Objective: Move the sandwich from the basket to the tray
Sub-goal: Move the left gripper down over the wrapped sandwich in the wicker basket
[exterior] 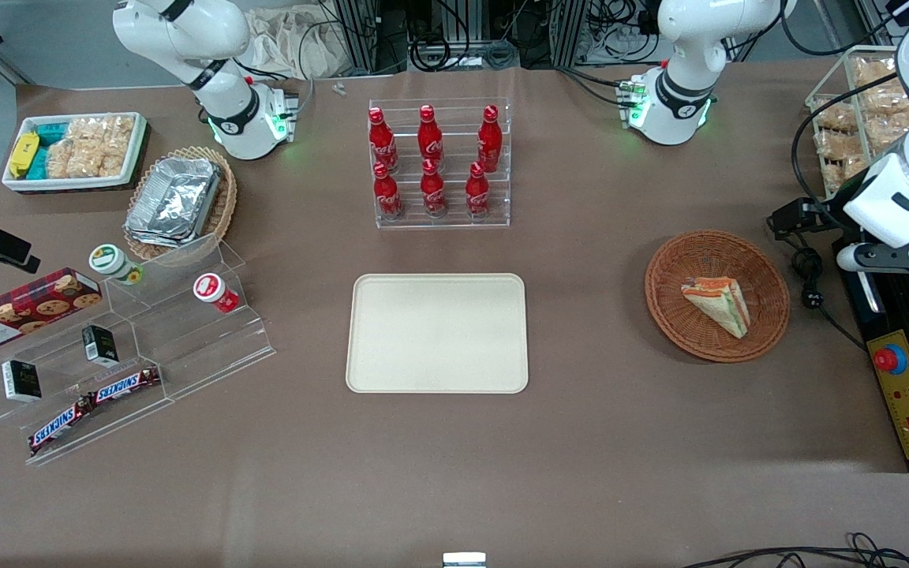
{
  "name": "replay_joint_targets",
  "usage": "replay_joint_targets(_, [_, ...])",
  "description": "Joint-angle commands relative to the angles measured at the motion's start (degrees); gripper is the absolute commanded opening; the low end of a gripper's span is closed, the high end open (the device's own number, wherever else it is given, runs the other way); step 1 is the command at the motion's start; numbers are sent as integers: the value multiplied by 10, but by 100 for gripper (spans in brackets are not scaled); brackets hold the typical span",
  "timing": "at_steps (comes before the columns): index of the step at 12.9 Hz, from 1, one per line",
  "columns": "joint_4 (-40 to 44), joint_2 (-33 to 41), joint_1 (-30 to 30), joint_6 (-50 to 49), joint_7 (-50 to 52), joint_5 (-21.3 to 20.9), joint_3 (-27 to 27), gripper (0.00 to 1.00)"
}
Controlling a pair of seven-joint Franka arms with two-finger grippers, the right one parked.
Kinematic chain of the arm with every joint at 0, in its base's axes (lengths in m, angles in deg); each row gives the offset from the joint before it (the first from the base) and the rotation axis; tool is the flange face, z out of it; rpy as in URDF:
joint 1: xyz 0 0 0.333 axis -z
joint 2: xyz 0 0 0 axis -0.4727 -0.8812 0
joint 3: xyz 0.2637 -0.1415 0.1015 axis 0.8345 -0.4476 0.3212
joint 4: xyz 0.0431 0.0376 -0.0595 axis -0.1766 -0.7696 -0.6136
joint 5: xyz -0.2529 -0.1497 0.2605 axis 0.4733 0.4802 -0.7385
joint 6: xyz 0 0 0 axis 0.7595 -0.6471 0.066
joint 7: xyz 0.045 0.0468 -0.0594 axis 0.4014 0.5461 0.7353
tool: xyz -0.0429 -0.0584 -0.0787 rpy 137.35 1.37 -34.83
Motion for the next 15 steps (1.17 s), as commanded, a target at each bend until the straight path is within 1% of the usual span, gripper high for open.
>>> replay_joint_targets(1, [-5,4,-2,-6,6,7,-2,100])
replay_joint_targets(4, [-2,-11,-2,-11,13,8,-3,100])
replay_joint_targets(6, [-19,-18,-1,-18,105,5,-3,100])
replay_joint_targets(7, [-47,-17,-2,2,124,0,-2,100])
replay_joint_targets(8, [-94,-7,-5,46,145,-12,-1,100])
replay_joint_targets(9, [-133,3,-8,93,197,-12,2,100])
replay_joint_targets(12, [-203,-3,-8,185,376,-17,3,100])
replay_joint_targets(13, [-220,-11,-10,206,417,-16,7,100])
replay_joint_targets(15, [-268,-15,-10,272,459,-16,17,100])
